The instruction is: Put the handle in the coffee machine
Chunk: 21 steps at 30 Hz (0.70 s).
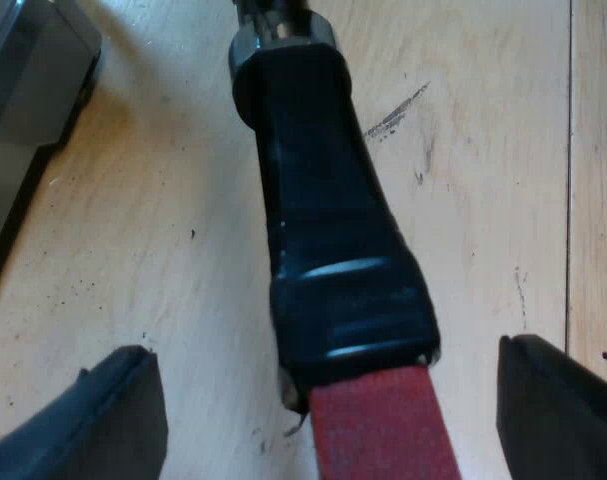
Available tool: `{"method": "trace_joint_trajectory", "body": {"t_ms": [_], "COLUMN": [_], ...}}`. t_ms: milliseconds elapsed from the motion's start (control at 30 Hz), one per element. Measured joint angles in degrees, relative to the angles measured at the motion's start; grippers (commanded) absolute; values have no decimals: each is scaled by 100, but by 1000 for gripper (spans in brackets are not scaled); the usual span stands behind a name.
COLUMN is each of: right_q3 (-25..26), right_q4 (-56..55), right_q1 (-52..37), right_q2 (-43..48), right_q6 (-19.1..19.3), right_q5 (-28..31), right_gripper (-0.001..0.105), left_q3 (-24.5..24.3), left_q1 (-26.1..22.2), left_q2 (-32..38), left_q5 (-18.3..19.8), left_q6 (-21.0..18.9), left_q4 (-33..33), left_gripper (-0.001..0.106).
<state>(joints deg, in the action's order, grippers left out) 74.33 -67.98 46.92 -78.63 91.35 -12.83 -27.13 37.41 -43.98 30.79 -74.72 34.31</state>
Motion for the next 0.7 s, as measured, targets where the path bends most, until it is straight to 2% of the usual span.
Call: {"method": "trace_joint_trajectory", "body": {"t_ms": [200,333,700], "right_q3": [0,0,0], "right_q4": [0,0,0], "right_q1": [0,0,0], "right_q2": [0,0,0], "right_q6": [0,0,0], "right_q5": [0,0,0], "right_gripper": [0,0,0], "left_q3": [0,0,0], "left_q1": [0,0,0], "left_q2": [0,-207,-204], "left_q5": [0,-84,-178], "left_q6": [0,332,394], "left_q4": [0,40,114], "left_gripper": [70,70,70]}}
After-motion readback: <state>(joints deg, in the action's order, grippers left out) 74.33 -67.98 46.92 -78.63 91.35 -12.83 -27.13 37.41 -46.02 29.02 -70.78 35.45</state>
